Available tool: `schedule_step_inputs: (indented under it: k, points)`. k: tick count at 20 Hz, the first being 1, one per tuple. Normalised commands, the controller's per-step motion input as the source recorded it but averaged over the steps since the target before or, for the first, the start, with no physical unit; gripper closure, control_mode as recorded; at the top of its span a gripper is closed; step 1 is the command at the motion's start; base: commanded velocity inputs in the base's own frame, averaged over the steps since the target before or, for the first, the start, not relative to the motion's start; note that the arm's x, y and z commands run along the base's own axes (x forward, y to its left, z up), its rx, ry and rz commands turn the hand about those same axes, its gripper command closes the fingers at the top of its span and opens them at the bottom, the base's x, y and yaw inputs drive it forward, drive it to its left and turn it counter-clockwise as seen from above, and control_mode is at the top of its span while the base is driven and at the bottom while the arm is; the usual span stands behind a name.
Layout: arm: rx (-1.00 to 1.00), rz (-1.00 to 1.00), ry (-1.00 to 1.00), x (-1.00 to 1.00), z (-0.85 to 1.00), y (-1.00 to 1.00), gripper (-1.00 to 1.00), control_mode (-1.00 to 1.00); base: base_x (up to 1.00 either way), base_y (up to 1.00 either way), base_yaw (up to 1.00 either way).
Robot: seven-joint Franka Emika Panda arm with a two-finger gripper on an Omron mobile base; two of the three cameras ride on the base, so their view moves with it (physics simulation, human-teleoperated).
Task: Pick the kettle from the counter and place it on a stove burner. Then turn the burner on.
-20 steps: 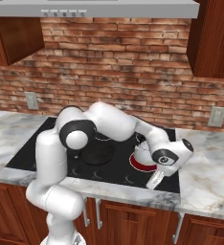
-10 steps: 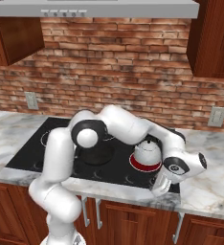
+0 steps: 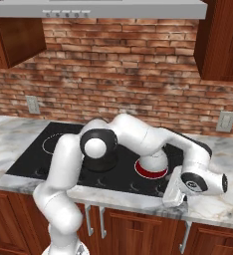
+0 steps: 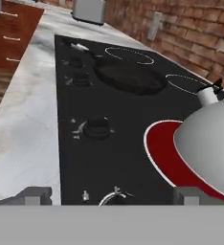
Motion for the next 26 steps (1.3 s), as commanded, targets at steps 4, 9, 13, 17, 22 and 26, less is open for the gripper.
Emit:
schedule_step_inputs:
  k: [4, 9, 13, 17, 22, 26]
  points:
    - [0.00, -0.05, -0.21, 0.00, 0.65, 0.00, -1.00, -1.00, 0.00, 0.00, 0.00]
    - [0.00, 0.01, -0.08, -0.38, 0.10, 0.10, -1.00, -1.00, 0.00, 0.00, 0.00]
    - [-0.16, 0.04, -0.24, -1.00, 0.10, 0.93, -1.00, -1.00, 0.00, 0.00, 0.00]
    - [-0.27, 0.01, -0.23, -1.00, 0.00, 1.00, -1.00, -1.00, 0.00, 0.00, 0.00]
    - [-0.28, 0.07, -0.14, -1.00, 0.05, 1.00, -1.00, -1.00, 0.00, 0.00, 0.00]
    - [-0.30, 0.12, -0.12, -0.98, 0.33, 1.00, -1.00, -1.00, 0.00, 0.00, 0.00]
